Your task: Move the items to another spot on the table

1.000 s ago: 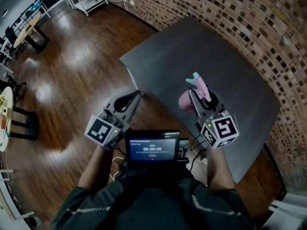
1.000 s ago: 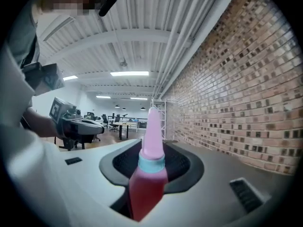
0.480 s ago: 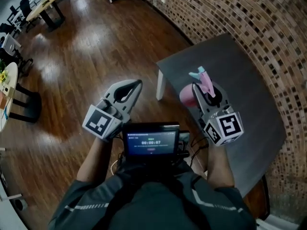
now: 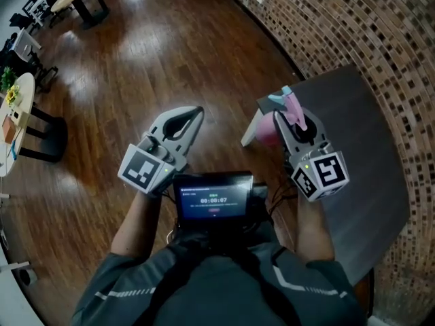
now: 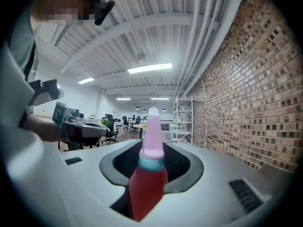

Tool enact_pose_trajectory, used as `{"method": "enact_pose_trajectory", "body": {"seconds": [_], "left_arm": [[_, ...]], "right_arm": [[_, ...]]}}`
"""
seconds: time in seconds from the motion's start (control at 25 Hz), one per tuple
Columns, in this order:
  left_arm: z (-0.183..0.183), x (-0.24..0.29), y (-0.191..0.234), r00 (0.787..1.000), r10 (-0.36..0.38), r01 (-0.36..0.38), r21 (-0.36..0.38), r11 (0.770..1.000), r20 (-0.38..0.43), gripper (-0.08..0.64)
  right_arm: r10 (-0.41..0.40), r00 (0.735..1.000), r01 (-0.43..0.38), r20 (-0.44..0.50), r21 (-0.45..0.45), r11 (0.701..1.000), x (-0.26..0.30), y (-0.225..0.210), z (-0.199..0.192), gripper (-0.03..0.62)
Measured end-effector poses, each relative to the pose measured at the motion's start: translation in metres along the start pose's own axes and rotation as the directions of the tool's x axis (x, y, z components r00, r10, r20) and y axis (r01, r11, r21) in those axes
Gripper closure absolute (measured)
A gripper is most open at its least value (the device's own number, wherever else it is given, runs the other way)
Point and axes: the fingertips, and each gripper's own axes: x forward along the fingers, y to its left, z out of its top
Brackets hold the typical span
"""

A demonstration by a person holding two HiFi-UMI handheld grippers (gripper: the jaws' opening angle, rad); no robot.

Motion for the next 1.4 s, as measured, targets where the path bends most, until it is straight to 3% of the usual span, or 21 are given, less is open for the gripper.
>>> {"method": "enact_pose_trajectory", "body": {"seconds": [0.4,0.68,0.96,1.12,1.28,1.4], "left_arm": [[-0.024,0.036,0.076,1.0,0.012,-0.012,0.01,1.0,-0.008,0.563],[-0.036,0.117,0.137,0.999,-0.031,0.032,0.019,0.999,-0.042,0.563],[-0.046,0.223,0.182,0.988,-0.141,0.142,0.007,0.99,-0.061,0.563],[-0.047,0.286,0.19,0.969,-0.24,0.241,0.004,0.971,-0.056,0.563],[-0.054,0.354,0.187,0.936,-0.348,0.347,-0.025,0.938,-0.056,0.563],[-0.063,0.38,0.184,0.91,-0.412,0.411,-0.031,0.911,-0.048,0.563]], "right_arm": [[0.024,1.0,-0.024,0.011,0.015,1.0,0.088,-0.023,-0.008,0.45],[-0.017,1.0,0.016,0.022,0.064,0.998,0.147,-0.088,-0.011,0.45],[-0.101,0.994,0.097,0.035,0.103,0.99,0.193,-0.164,-0.01,0.449],[-0.173,0.984,0.167,0.048,0.108,0.98,0.206,-0.207,0.0,0.451],[-0.265,0.963,0.258,0.052,0.117,0.959,0.211,-0.263,0.007,0.45],[-0.337,0.94,0.33,0.048,0.115,0.937,0.207,-0.281,0.003,0.451]]}}
